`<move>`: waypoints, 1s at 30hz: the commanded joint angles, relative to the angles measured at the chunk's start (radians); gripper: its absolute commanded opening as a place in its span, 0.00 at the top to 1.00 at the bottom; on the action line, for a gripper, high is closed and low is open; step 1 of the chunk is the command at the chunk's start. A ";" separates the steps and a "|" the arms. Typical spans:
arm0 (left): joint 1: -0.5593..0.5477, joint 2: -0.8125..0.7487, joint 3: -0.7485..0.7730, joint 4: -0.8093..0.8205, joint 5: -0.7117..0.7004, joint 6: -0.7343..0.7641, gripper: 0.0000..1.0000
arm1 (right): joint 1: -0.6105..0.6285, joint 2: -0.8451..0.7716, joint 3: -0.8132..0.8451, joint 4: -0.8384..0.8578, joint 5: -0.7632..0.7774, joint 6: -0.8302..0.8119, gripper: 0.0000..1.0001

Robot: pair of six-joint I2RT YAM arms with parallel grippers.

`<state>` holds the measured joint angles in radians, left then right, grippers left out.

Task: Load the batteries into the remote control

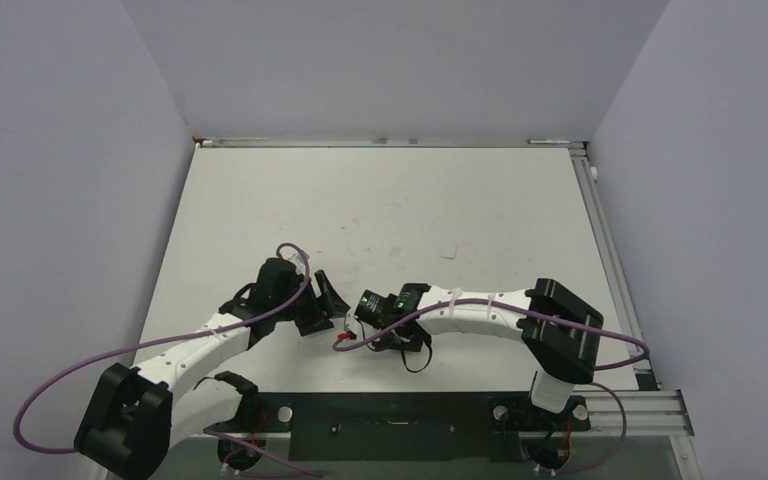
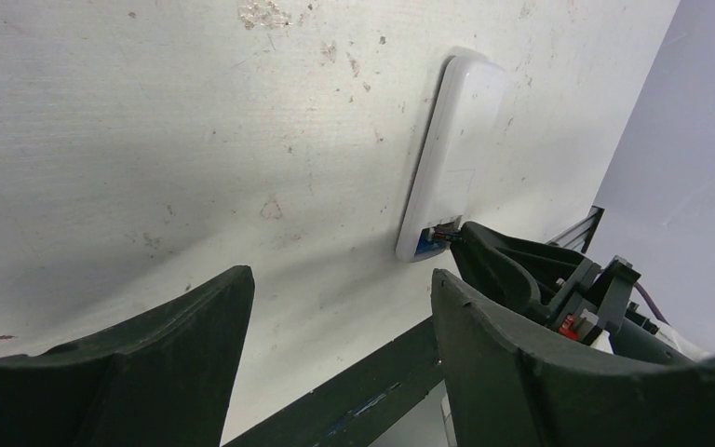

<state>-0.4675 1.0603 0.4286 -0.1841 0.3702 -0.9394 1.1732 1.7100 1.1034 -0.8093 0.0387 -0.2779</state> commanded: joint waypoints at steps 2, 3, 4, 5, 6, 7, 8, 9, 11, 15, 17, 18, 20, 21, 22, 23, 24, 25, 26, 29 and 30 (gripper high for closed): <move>0.004 -0.010 -0.008 0.017 0.019 0.013 0.33 | 0.006 0.020 0.053 0.017 0.021 -0.001 0.84; 0.004 -0.011 -0.009 0.018 0.020 0.014 0.33 | 0.006 0.024 0.056 0.015 0.018 0.000 0.84; 0.004 -0.011 -0.011 0.019 0.021 0.014 0.33 | 0.006 0.028 0.060 0.011 0.017 0.001 0.84; 0.004 -0.011 -0.011 0.020 0.022 0.014 0.33 | 0.006 0.033 0.062 0.009 0.017 0.003 0.83; 0.004 -0.012 -0.013 0.020 0.022 0.014 0.33 | 0.006 0.037 0.065 0.007 0.017 0.004 0.83; 0.004 -0.013 -0.015 0.022 0.022 0.013 0.33 | 0.006 0.039 0.068 0.007 0.017 0.005 0.81; 0.004 -0.014 -0.016 0.024 0.023 0.013 0.33 | 0.007 0.039 0.070 0.007 0.018 0.010 0.80; 0.004 -0.014 -0.017 0.024 0.024 0.013 0.33 | 0.008 0.039 0.073 0.010 0.019 0.013 0.79; 0.004 -0.016 -0.020 0.027 0.026 0.012 0.33 | 0.008 0.036 0.077 0.013 0.018 0.020 0.77; 0.004 -0.015 -0.022 0.034 0.034 0.014 0.32 | 0.006 0.028 0.085 0.020 0.040 0.044 0.73; 0.004 -0.012 -0.024 0.039 0.040 0.014 0.32 | 0.006 0.012 0.084 0.027 0.056 0.059 0.72; 0.004 -0.011 -0.024 0.042 0.042 0.014 0.32 | 0.005 0.002 0.084 0.029 0.062 0.068 0.72; 0.004 -0.003 -0.024 0.049 0.047 0.014 0.32 | 0.004 -0.020 0.083 0.033 0.072 0.085 0.72; 0.004 -0.002 -0.025 0.052 0.048 0.014 0.32 | 0.005 -0.033 0.081 0.037 0.077 0.094 0.71; 0.004 0.000 -0.025 0.057 0.051 0.014 0.32 | 0.004 -0.047 0.078 0.042 0.080 0.103 0.71; 0.003 0.002 -0.025 0.060 0.052 0.014 0.32 | 0.004 -0.061 0.076 0.044 0.085 0.110 0.70; 0.003 0.003 -0.025 0.064 0.054 0.013 0.32 | 0.004 -0.074 0.073 0.043 0.089 0.120 0.70; 0.003 0.006 -0.025 0.068 0.057 0.012 0.32 | 0.003 -0.085 0.070 0.043 0.095 0.131 0.69; 0.003 0.009 -0.024 0.071 0.060 0.013 0.32 | 0.000 -0.098 0.068 0.043 0.098 0.144 0.69; 0.000 0.017 -0.019 0.076 0.070 0.013 0.32 | -0.006 -0.147 0.049 0.049 0.103 0.184 0.69; -0.002 0.018 -0.020 0.081 0.070 0.013 0.32 | -0.009 -0.160 0.044 0.054 0.103 0.198 0.69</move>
<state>-0.4633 1.0706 0.4034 -0.1608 0.4057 -0.9344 1.1721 1.6386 1.1423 -0.7959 0.1001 -0.1532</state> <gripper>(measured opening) 0.677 0.313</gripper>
